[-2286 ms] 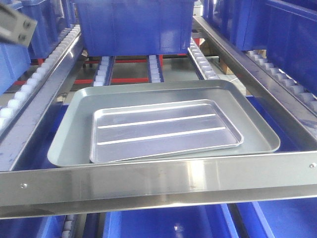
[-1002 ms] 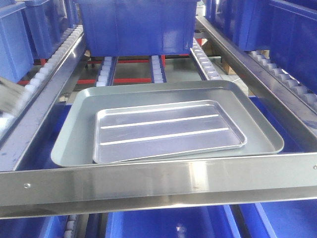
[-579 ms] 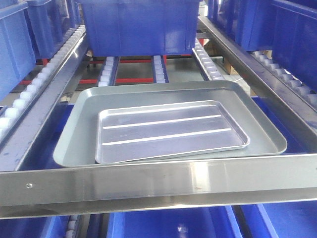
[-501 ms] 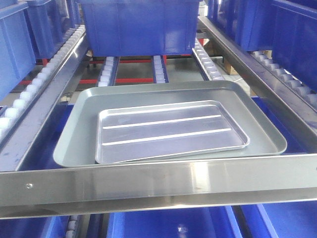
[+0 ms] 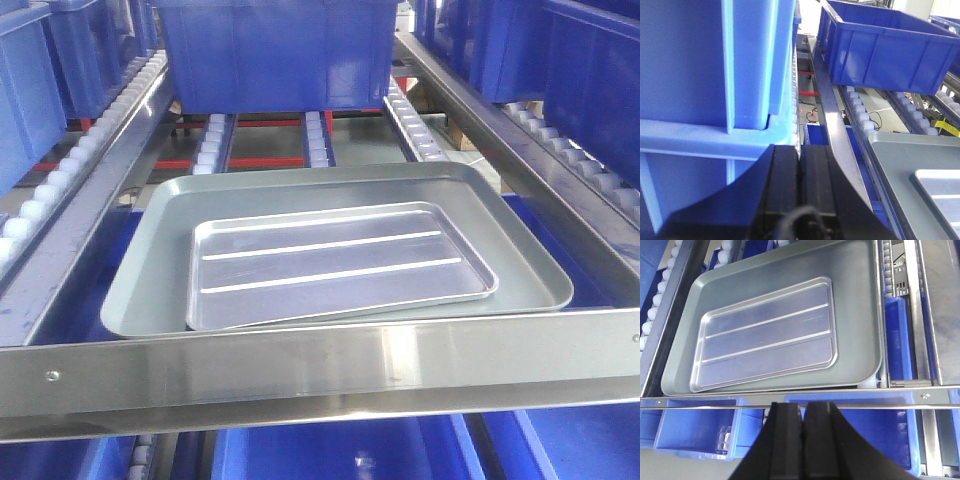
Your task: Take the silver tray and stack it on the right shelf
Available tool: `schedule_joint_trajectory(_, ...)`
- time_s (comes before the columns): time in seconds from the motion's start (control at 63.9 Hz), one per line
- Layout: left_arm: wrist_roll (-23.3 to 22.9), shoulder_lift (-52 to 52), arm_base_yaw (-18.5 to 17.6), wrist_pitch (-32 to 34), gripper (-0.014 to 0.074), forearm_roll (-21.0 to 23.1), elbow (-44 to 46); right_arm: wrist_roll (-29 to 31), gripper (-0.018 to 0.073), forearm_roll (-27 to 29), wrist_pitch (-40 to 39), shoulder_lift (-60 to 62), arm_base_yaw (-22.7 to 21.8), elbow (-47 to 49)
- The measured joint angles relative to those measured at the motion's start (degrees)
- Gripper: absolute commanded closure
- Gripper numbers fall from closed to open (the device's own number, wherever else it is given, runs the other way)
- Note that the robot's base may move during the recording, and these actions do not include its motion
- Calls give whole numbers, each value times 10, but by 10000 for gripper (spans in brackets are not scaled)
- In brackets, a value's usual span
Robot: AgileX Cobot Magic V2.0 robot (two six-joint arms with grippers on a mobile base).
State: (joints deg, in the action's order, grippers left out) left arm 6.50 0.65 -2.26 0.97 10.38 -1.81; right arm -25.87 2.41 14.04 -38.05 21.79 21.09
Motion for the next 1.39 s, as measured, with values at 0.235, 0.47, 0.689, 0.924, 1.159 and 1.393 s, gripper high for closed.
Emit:
schedule_joint_trajectory(0.235,0,0,0,0,696,-1,0,0,492,0,0,0,0,0)
schedule_joint_trajectory(0.47,0,0,0,0,697,-2,0,0,492,0,0,0,0,0)
schedule_joint_trajectory(0.689,0,0,0,0,696,-2,0,0,492,0,0,1,0,0)
schedule_joint_trajectory(0.924,0,0,0,0,696,-2,0,200,492,16,5,81,-71,-36)
schedule_joint_trajectory(1.159,0,0,0,0,697,-2,0,248,492,21,0,282,-205,-150)
schedule_joint_trajectory(1.393,0,0,0,0,697,-2,0,251,492,18,-23,385,-234,-225)
